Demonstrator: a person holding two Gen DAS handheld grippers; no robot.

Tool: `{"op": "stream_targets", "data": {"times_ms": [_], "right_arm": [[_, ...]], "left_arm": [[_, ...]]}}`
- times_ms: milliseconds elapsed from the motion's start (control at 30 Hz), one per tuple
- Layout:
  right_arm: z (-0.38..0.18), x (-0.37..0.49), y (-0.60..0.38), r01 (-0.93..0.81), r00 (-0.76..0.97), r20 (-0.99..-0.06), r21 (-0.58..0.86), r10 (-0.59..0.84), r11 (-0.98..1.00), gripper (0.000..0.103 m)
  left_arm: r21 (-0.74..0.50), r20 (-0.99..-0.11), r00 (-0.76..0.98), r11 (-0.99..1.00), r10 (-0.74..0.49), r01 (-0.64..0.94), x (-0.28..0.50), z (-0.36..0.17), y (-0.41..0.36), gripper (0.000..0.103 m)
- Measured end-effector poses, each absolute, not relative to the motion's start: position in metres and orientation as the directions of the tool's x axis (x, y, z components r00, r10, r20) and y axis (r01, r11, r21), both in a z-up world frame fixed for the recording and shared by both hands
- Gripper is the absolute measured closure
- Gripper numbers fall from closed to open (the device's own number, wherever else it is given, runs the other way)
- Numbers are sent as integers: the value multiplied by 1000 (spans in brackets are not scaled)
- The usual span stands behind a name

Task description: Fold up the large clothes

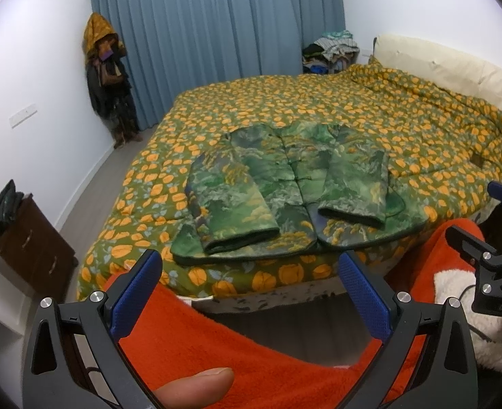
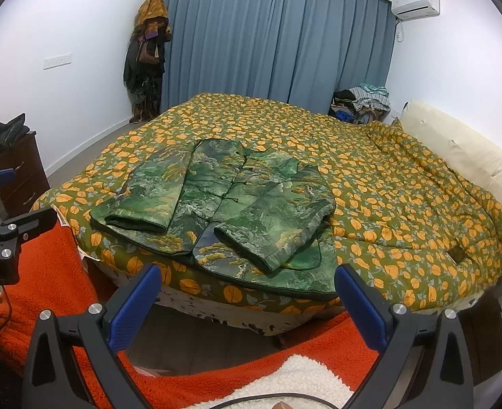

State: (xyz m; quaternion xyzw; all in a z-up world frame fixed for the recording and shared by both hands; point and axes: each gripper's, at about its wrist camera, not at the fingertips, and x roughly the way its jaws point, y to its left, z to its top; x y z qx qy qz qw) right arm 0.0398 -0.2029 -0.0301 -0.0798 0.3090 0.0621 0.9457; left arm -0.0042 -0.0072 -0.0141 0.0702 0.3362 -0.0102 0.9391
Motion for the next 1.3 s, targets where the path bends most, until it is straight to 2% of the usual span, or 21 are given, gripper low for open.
{"op": "stream_targets", "data": {"times_ms": [1300], "right_arm": [[-32,40,-198,-185,797,-600,-140,65,973,0]], "left_arm": [[133,-630,776,988,25,77,-3,-14,-9,0]]}}
